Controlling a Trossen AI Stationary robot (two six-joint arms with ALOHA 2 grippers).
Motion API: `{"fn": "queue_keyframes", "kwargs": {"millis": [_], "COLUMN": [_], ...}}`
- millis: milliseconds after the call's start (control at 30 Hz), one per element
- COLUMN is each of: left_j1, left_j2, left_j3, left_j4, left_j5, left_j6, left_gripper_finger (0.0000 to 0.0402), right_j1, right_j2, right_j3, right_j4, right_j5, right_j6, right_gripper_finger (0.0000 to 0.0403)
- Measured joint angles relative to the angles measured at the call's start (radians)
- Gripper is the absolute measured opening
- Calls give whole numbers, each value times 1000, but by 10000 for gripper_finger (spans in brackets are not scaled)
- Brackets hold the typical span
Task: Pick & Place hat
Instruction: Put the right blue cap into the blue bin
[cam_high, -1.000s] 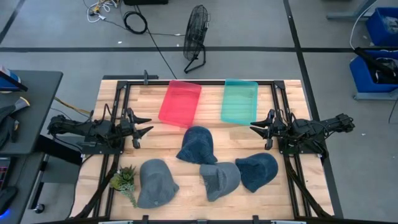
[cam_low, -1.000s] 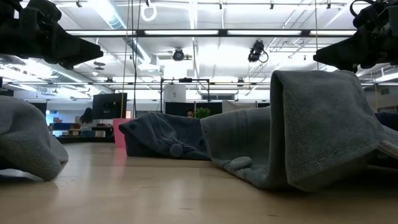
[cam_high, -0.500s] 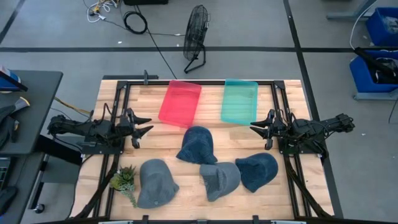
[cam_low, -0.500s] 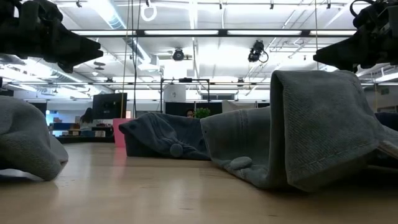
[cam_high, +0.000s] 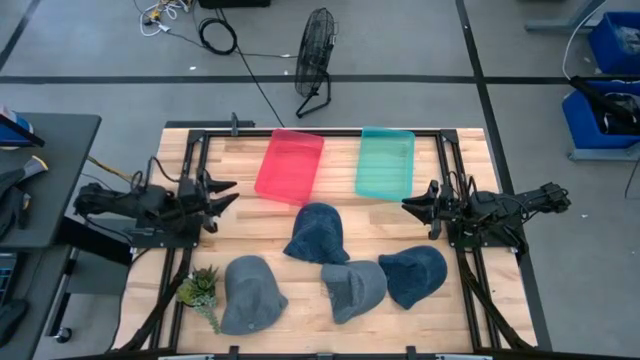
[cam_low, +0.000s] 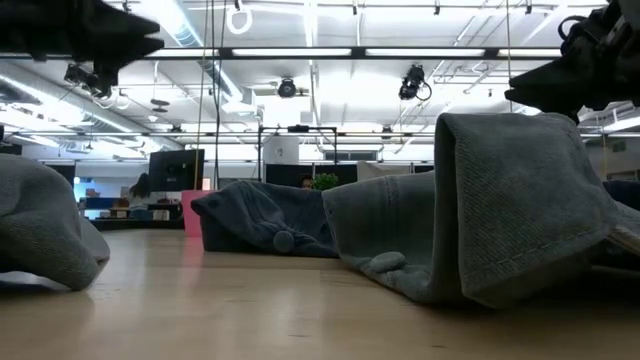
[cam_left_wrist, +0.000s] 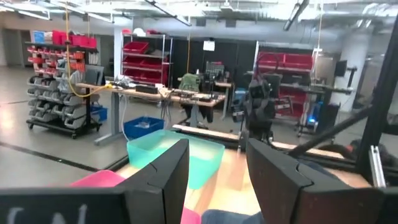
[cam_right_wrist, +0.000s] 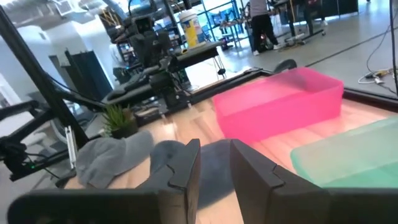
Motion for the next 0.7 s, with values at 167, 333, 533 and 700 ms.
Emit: {"fn": "queue_keyframes", "kwargs": {"millis": [167,333,533,700], "left_j1": [0,0,24,127], "left_j2": [114,282,470,609], "left_j3": [178,310,363,437], "left_j4": [-214,-407,-421,-419], "left_j5": [-1,-9,-50,-53], "left_j6": [26,-47,-85,-116], "left_gripper_finger": [165,165,165,165], "right_j1": [-9,-10,-10,-9], "right_j2": [0,7,149,446], "right_j3": [0,17,188,438], "right_j4": [8,125,122,59], "right_j5": [44,-18,-67,-127], "right_j6": [-2,-3,-52,-106], "right_gripper_finger": [94,94,96,96]}}
